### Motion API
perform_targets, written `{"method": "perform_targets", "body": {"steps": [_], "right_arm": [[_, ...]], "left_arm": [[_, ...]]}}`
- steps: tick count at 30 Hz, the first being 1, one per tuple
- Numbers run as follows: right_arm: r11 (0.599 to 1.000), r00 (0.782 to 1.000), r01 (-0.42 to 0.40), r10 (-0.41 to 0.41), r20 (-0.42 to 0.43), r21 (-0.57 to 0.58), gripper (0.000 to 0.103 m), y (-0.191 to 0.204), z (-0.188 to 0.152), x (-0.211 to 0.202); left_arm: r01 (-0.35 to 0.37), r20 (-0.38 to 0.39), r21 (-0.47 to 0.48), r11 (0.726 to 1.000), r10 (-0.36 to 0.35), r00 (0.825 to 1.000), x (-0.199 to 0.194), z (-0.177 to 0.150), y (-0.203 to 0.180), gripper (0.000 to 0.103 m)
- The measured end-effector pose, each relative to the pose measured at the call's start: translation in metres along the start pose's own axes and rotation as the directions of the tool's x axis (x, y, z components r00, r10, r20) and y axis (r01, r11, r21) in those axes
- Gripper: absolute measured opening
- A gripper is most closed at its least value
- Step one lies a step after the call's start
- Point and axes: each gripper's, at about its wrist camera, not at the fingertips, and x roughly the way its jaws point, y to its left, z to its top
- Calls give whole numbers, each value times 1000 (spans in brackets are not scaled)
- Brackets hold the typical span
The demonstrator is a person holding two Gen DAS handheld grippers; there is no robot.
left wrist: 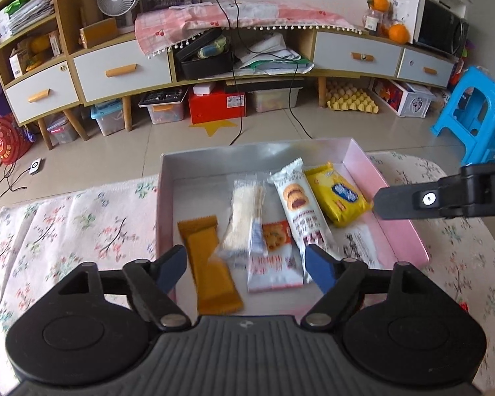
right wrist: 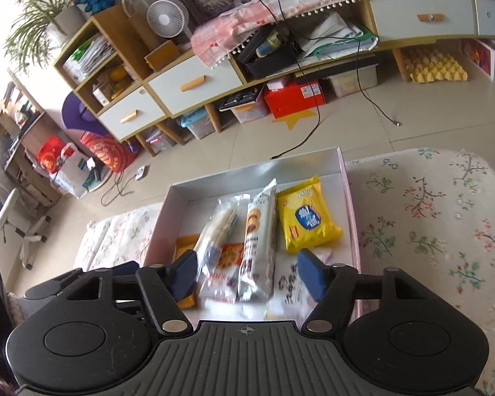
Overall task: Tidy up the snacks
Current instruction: 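Open both tools to release the packs inside the box, then withdraw both tools from the box back over the snack pile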
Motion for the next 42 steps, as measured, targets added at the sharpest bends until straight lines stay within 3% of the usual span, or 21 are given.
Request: {"method": "perform_targets", "body": {"steps": [6, 15, 31, 35, 42], "right_arm": [[1000, 1000, -16, 16, -1, -11, 82, 2, -18, -26], [999, 999, -32, 32, -8, -2, 85, 2, -47, -59], [998, 1000, 10, -12, -28, -60, 87, 6, -106, -71], [989, 998, 43, -49, -43, -140, 87, 19, -125, -62], [960, 998, -4, -14, -59, -278, 87, 54, -153, -47]], "left_arm": [[2, -6, -10, 1000, -2, 1000, -21, -15, 3, 94], [-28, -9, -8, 1000, 28, 1000, -52, -41, 7, 100], [-88, -30, -141, 986, 85, 996, -81, -100, 42, 103], [-157, -108, -194, 968, 138, 985, -74, -113, 57, 102], [-206, -172, -311, 928, 158, 972, -73, -134, 78, 101]]}}
